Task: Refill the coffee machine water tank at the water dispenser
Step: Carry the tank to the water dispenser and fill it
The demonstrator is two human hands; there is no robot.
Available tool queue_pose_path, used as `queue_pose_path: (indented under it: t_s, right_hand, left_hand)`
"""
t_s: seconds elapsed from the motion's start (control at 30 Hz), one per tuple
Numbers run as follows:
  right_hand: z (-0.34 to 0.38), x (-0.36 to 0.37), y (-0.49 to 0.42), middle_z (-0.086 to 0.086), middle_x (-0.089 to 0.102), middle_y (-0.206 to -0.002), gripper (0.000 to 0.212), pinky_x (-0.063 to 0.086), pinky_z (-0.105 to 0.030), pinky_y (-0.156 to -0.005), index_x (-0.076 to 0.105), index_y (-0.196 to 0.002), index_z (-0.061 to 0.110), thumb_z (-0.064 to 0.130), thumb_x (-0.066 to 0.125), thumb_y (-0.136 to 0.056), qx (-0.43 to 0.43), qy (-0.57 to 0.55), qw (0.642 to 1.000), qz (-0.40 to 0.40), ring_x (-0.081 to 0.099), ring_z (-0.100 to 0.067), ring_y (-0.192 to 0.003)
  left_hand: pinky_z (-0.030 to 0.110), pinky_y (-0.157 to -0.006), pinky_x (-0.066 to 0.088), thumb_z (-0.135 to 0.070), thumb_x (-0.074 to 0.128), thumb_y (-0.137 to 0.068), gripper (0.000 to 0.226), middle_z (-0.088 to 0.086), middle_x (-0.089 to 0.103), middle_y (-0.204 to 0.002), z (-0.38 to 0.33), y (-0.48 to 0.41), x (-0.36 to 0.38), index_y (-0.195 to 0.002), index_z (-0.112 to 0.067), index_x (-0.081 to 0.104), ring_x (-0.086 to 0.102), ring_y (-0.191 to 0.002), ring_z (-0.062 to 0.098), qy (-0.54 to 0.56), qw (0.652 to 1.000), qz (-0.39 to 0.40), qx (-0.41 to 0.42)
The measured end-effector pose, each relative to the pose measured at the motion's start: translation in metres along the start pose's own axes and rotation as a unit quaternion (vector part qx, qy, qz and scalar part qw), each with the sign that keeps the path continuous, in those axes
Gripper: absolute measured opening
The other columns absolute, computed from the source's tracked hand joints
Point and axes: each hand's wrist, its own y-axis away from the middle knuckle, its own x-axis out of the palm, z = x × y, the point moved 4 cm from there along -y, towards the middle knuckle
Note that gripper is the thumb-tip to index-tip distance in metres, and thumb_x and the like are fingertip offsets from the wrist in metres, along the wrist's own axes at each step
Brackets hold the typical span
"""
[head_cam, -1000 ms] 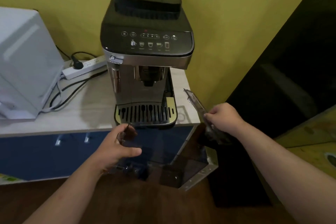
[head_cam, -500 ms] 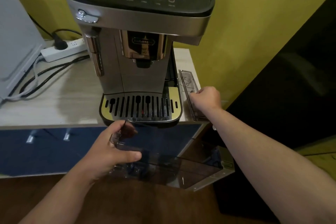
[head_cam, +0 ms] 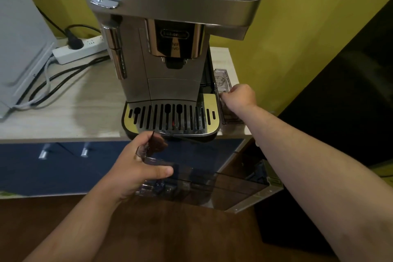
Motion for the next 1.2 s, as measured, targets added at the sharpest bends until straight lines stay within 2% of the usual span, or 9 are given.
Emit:
queue_pose_path:
  t_s: [0.27,0.37,0.5,0.63,0.8,0.97,1.07,1.13,1.2]
  right_hand:
    - [-0.009,-0.013,0.003,0.001,0.069,-0.092,0.025,0.048,-0.028,-0.062,0.066,-0.107,0.012,0.03,0.061,-0.091,-0.02,-0.079,0.997,0.014,0.061,-0.014,-0.075]
    - [-0.013,-0.041,0.026,0.007,0.055,-0.111,0.036,0.044,-0.029,-0.082,0.059,-0.123,0.013,0.032,0.061,-0.093,-0.036,-0.111,0.993,-0.005,0.054,-0.014,-0.097]
    - [-0.051,-0.088,0.083,-0.001,0.071,-0.093,0.006,0.051,-0.033,-0.083,0.071,-0.092,0.02,0.022,0.065,-0.091,-0.015,-0.254,0.967,0.003,0.066,-0.021,-0.092]
    - [-0.086,-0.123,0.157,-0.004,0.073,-0.102,0.015,0.054,-0.043,-0.089,0.072,-0.097,0.021,0.028,0.06,-0.093,0.04,-0.328,0.944,-0.003,0.068,-0.024,-0.099]
    - [-0.093,-0.135,0.219,-0.011,0.07,-0.109,0.053,0.046,-0.046,-0.095,0.068,-0.112,0.015,0.057,0.047,-0.089,0.075,-0.438,0.896,0.0,0.064,-0.029,-0.106]
    - [-0.091,-0.164,0.259,-0.019,0.067,-0.113,0.065,0.047,-0.051,-0.097,0.065,-0.116,0.014,0.066,0.036,-0.091,0.088,-0.516,0.851,-0.038,0.062,-0.035,-0.11]
    - [-0.098,-0.186,0.282,-0.019,0.067,-0.115,0.079,0.044,-0.054,-0.101,0.062,-0.122,0.012,0.077,0.043,-0.08,0.096,-0.554,0.825,-0.059,0.063,-0.034,-0.109]
    - [-0.103,-0.202,0.293,-0.018,0.067,-0.109,0.086,0.045,-0.052,-0.096,0.059,-0.122,0.008,0.079,0.05,-0.075,0.088,-0.567,0.816,-0.072,0.064,-0.034,-0.104]
    - [-0.105,-0.218,0.306,-0.014,0.067,-0.095,0.074,0.046,-0.048,-0.087,0.06,-0.113,0.005,0.071,0.047,-0.082,0.079,-0.579,0.808,-0.077,0.064,-0.031,-0.093]
  left_hand:
    - [0.041,-0.096,0.049,-0.044,0.091,-0.031,0.074,-0.016,0.069,-0.104,0.0,0.001,-0.004,-0.1,-0.032,0.066,0.063,-0.101,-0.003,0.027,1.0,-0.007,0.01]
    - [0.044,-0.098,0.048,-0.038,0.088,-0.038,0.063,-0.009,0.07,-0.106,-0.005,0.003,-0.008,-0.097,-0.036,0.068,0.064,-0.105,0.007,0.035,0.999,-0.004,0.012]
    - [0.049,-0.099,0.046,-0.046,0.093,-0.035,0.066,0.004,0.067,-0.11,-0.016,0.008,-0.012,-0.096,-0.036,0.069,0.06,-0.113,0.027,0.062,0.998,-0.009,0.027]
    - [0.06,-0.101,0.039,-0.041,0.096,-0.039,0.065,0.013,0.063,-0.11,-0.03,0.02,-0.011,-0.096,-0.026,0.069,0.055,-0.114,0.039,0.126,0.992,-0.012,0.021]
    - [0.047,-0.091,0.04,-0.04,0.097,-0.035,0.078,0.012,0.062,-0.104,-0.067,0.04,0.005,-0.099,-0.012,0.061,0.052,-0.107,0.033,0.17,0.985,0.005,0.017]
    - [0.05,-0.093,0.04,-0.041,0.097,-0.03,0.081,0.006,0.067,-0.099,-0.108,0.067,0.033,-0.098,-0.013,0.062,0.054,-0.106,0.031,0.17,0.985,0.009,0.016]
    - [0.052,-0.095,0.041,-0.043,0.096,-0.032,0.076,0.004,0.068,-0.101,-0.129,0.086,0.05,-0.097,-0.018,0.065,0.057,-0.107,0.03,0.147,0.988,0.023,0.029]
    - [0.046,-0.094,0.043,-0.045,0.096,-0.033,0.078,0.003,0.068,-0.1,-0.14,0.096,0.06,-0.098,-0.018,0.065,0.06,-0.104,0.024,0.133,0.99,0.031,0.043]
    - [0.037,-0.088,0.046,-0.049,0.095,-0.032,0.083,0.0,0.069,-0.099,-0.149,0.106,0.071,-0.101,-0.016,0.062,0.063,-0.1,0.018,0.124,0.99,0.037,0.055]
